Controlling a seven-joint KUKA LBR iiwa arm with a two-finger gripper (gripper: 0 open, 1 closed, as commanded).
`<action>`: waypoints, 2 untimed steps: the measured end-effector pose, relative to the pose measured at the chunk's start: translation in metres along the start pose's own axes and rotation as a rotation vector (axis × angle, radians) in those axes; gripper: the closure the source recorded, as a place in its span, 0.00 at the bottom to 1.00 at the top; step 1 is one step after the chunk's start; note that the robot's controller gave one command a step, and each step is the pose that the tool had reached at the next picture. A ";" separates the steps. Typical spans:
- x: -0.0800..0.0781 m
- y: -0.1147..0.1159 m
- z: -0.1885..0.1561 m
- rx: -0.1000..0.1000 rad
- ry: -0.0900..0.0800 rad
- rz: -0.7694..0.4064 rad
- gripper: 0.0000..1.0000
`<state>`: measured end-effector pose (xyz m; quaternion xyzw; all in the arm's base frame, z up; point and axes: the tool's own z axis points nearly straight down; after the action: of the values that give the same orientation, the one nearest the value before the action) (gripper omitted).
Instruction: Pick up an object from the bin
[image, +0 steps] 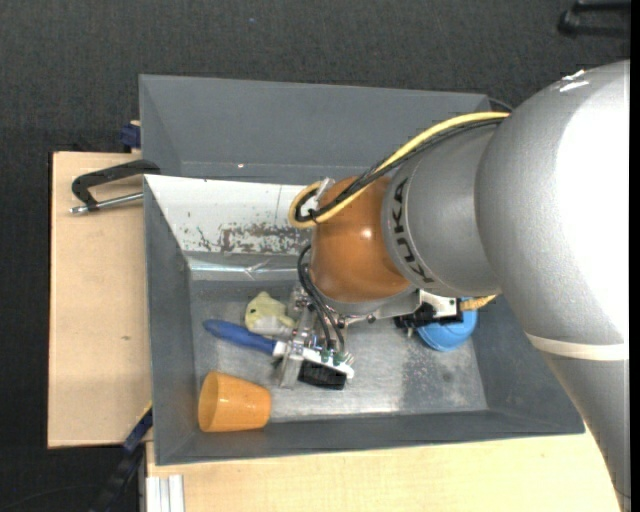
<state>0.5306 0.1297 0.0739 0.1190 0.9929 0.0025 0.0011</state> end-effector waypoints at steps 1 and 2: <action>0.000 0.002 -0.002 0.001 0.000 -0.001 0.00; 0.000 0.004 -0.003 0.002 0.000 -0.002 0.00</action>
Offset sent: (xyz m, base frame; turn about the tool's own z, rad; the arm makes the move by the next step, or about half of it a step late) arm 0.0000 0.0000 0.0000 0.0000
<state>0.5319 0.1334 0.0775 0.1179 0.9930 0.0017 0.0008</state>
